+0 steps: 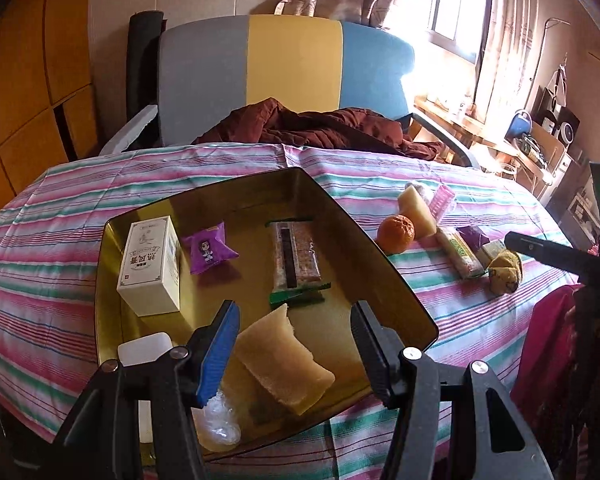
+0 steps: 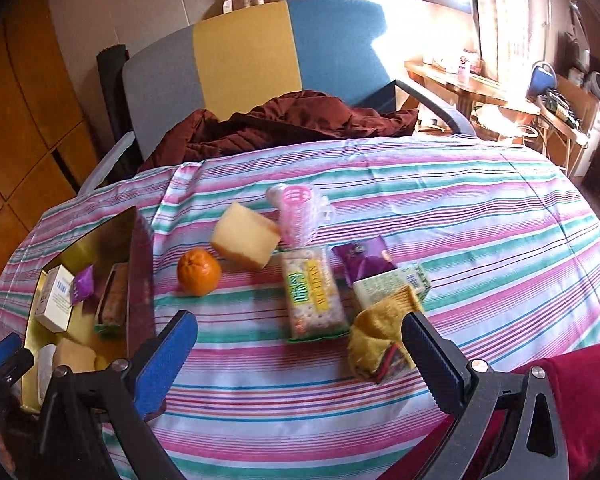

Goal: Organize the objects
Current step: 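Withdraw both open tools from the tray toward the remaining items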

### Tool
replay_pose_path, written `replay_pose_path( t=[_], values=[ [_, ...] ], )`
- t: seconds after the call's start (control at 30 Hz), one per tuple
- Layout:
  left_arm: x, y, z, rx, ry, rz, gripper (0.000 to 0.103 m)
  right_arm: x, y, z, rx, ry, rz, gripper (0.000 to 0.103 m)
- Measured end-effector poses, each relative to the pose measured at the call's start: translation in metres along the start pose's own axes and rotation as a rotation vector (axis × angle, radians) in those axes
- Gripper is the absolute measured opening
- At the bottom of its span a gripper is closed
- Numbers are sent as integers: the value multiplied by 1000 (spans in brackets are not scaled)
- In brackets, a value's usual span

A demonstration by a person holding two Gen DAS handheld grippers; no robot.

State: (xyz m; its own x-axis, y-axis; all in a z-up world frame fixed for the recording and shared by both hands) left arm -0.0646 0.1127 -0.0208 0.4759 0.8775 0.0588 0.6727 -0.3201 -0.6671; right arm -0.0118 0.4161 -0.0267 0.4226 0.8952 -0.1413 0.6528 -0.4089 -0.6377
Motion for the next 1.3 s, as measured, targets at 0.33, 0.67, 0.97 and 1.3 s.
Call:
replay_pose_path(
  t=[0.33,0.67,0.97,1.3],
  values=[
    [32,-16,18,-38,42,85,58,73,-26,19,65,66,146,103],
    [72,-55,54,-79,146,117,58,94,-20,28,18,-18,294,103],
    [104,-96,109,-136,172,129,57,88,-20,32,-1,-39,270,103],
    [131,-114,180,-254,250,115,57,83,-19,39,-35,-75,257,103]
  ],
)
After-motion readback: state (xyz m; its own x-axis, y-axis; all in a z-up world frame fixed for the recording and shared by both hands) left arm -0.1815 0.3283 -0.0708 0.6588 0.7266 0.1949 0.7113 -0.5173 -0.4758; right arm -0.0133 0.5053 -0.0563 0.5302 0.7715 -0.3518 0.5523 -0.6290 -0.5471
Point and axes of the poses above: each gripper's, at about its wrist camera, not at the fingertips, and z roughly the way its jaws point, x to its right, y to its underside, the point moved 3 cm from there along z, roughly the way its jaws point, and after that the axes turned 2 degrees about z, right-handed, at the moved point
